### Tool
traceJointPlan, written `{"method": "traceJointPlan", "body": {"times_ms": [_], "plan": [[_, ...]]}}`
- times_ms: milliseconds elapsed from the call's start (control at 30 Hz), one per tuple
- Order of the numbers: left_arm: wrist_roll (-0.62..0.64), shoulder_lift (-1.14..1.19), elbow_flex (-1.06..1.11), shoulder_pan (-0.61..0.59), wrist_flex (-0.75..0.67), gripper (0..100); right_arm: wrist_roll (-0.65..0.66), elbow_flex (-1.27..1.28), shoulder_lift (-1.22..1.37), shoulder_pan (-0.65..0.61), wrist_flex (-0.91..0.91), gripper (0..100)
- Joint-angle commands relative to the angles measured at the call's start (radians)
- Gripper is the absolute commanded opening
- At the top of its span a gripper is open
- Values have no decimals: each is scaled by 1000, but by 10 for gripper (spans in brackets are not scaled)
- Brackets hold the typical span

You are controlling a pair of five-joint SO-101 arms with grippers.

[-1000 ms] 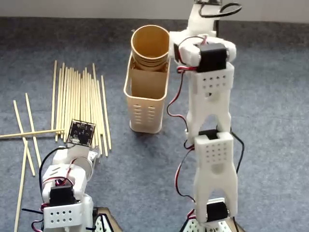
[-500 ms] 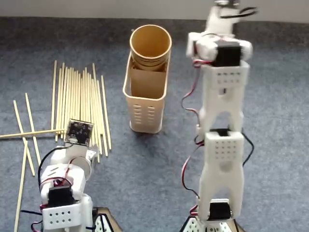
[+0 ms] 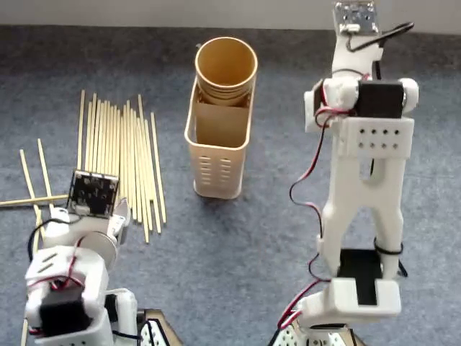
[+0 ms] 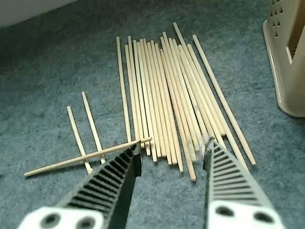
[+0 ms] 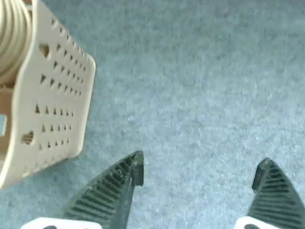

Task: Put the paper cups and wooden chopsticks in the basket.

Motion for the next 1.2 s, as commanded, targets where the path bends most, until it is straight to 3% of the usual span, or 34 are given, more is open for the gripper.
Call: {"method": "traceJointPlan", "body": {"times_ms": [0, 167, 300, 433, 533, 800, 1000, 1167], "plan": [[-34, 320, -298, -15, 68, 221, 31, 203, -145, 16, -28, 358], [-44, 745, -710, -91, 192, 221, 37, 599, -386, 18, -222, 358], [-52, 1078, -1043, -315, 230, 221, 83, 1049, -601, 18, -495, 358], [-229, 1363, -1237, -522, 336, 221, 126, 1432, -759, 18, -700, 358], [-305, 1527, -1230, -593, 416, 221, 132, 1603, -835, 16, -788, 358], [-430, 1705, -1104, -641, 416, 146, 127, 1779, -958, 18, -834, 358], [-443, 1712, -960, -720, 232, 146, 127, 1853, -1056, 15, -835, 358], [-511, 1710, -829, -725, 157, 182, 127, 1888, -1136, 13, -835, 358]]}}
